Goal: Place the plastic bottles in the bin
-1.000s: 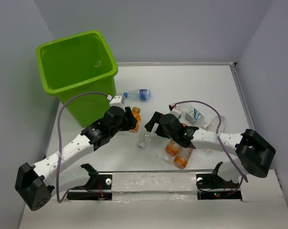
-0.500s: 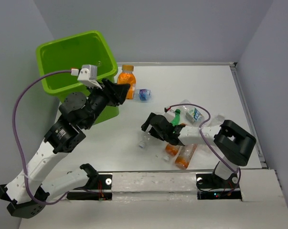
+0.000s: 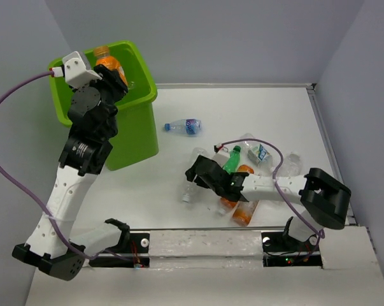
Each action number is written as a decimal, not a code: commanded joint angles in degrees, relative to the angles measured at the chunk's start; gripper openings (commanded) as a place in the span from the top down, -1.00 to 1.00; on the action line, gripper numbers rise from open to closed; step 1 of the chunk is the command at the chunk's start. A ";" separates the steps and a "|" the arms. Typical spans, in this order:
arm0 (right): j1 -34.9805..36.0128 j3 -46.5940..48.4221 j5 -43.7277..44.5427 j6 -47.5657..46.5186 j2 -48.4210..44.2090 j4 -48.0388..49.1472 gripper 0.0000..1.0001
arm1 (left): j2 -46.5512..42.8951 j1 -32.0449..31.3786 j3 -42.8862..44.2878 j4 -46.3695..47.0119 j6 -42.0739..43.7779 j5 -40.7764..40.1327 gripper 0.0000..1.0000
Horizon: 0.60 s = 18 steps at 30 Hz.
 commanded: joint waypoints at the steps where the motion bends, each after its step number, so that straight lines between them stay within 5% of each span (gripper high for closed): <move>1: 3.09 3.84 7.63 -6.86 -6.59 0.79 0.01 | 2.58 5.51 -0.69 4.17 0.50 -3.24 0.70; 5: 3.63 5.69 7.02 -14.07 -10.73 0.96 0.03 | 5.65 9.81 1.15 1.19 -2.66 1.67 0.26; 6: 3.63 6.56 7.36 -15.66 -11.78 0.88 0.03 | 5.84 10.87 1.77 1.18 -2.92 3.95 -0.25; 9: 3.63 8.50 8.15 -24.70 -15.99 1.14 0.03 | 5.40 11.32 2.91 0.66 -3.45 6.68 -0.95; 18: 3.63 29.40 5.18 -52.83 -16.19 2.89 0.07 | -5.83 11.32 -3.66 -0.40 -6.62 21.61 -0.98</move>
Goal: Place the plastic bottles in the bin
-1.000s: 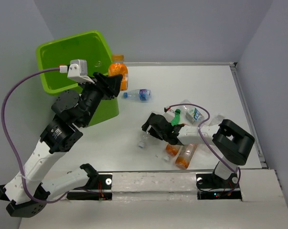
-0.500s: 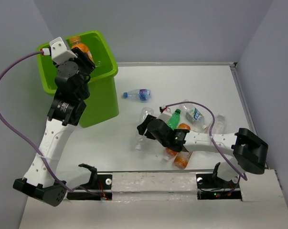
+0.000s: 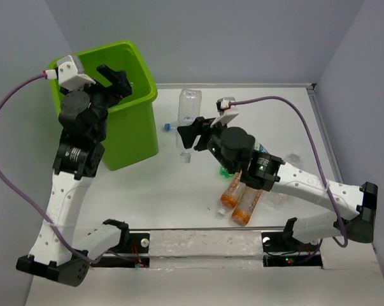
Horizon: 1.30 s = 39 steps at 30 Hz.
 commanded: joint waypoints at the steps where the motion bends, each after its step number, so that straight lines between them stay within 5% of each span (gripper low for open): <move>1: 0.33 11.23 -1.51 -18.09 1.45 4.56 0.08 | -9.71 0.19 -5.70 1.94 -2.55 9.96 -0.98; 10: 0.33 44.35 -10.84 -35.67 19.55 7.11 0.11 | -28.51 0.19 -21.43 -6.05 -4.93 31.49 -0.94; 19: -0.28 83.02 -12.33 -44.03 48.97 12.19 0.12 | -33.19 -1.74 -35.33 -7.46 -4.41 51.54 -0.94; 24: -3.18 82.18 -17.60 -37.19 54.98 21.43 0.12 | -34.42 -3.85 -39.21 -7.82 -3.87 52.15 -0.94; 29: -5.56 84.90 -21.56 -31.38 58.86 19.95 -0.51 | -34.69 -5.87 -42.55 -7.73 -3.44 51.37 -0.95; 37: -6.18 77.17 -24.99 -30.59 49.29 15.11 -0.91 | -30.91 -9.30 -45.01 -4.39 -3.52 47.16 -0.95; 39: -6.70 68.26 -26.13 -28.67 42.91 13.62 -0.97 | -28.37 -15.59 -43.70 -2.38 -4.05 41.91 -0.95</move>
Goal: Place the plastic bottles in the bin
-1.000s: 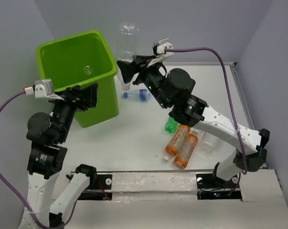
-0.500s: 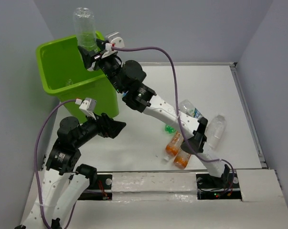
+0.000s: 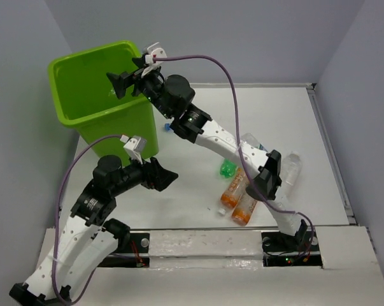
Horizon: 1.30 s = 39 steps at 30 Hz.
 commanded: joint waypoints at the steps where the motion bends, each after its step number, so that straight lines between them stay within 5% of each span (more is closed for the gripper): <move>1: -0.97 -7.60 -3.43 3.34 -16.45 0.55 -0.97 | 4.42 -6.71 1.11 5.96 -0.66 -7.01 -0.95; 4: -2.55 -24.42 -1.06 2.73 -30.85 -0.51 -0.84 | 10.04 -15.56 3.13 8.24 -1.89 -15.01 -0.96; 8: -9.75 -58.34 3.16 9.21 -52.29 -4.11 -0.53 | 19.18 -26.46 5.94 10.52 -4.09 -30.10 -0.96; 15: -16.71 -88.85 13.44 22.05 -78.22 -18.86 -0.05 | 35.97 -30.08 10.24 18.08 -4.45 -33.49 -0.98; 22: -18.73 -101.10 20.48 30.32 -86.43 -30.64 0.06 | 56.77 -30.79 24.11 20.81 1.17 -32.61 -0.98; 28: -21.02 -102.43 20.30 30.68 -88.89 -34.26 0.09 | 70.85 -30.71 36.51 17.92 5.92 -30.05 -0.98; 39: -22.08 -103.49 19.07 30.94 -92.24 -35.67 0.09 | 83.97 -28.07 45.94 13.69 7.77 -32.34 -0.95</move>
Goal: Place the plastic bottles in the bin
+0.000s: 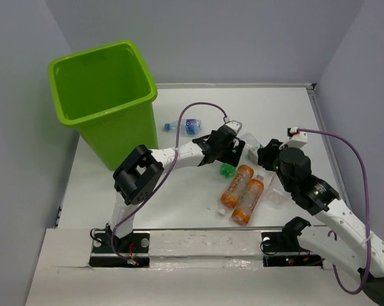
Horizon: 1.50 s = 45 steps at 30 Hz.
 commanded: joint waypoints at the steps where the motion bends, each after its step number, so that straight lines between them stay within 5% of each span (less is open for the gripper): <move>1: -0.35 -0.60 0.36 0.91 0.28 -0.28 0.09 | 1.40 0.72 3.08 -1.15 1.87 -0.24 -0.94; 5: -0.35 1.32 0.10 0.21 2.83 -0.19 -0.02 | 3.33 1.42 2.81 -0.36 1.96 0.20 -0.77; 12: -7.20 10.36 -11.55 -9.18 16.71 -0.81 -0.69 | 0.54 4.67 -0.70 -0.10 0.82 -0.05 0.01; 16: -12.56 15.38 -20.10 -13.49 25.41 -0.81 -0.90 | -5.18 4.67 -4.04 1.14 -0.23 -1.90 0.37; 26: -20.56 25.41 -32.93 -28.24 45.45 -4.93 -0.99 | -31.34 4.76 -6.25 1.05 -2.88 2.23 0.38; 32: -20.56 26.29 -29.63 -31.25 52.74 -6.70 -0.99 | -43.84 7.92 -0.98 -0.27 -1.21 -0.31 0.38; 45: -20.56 36.21 -23.38 -35.03 64.53 -8.28 -0.89 | -47.03 37.08 4.23 -4.23 -0.15 -8.92 0.36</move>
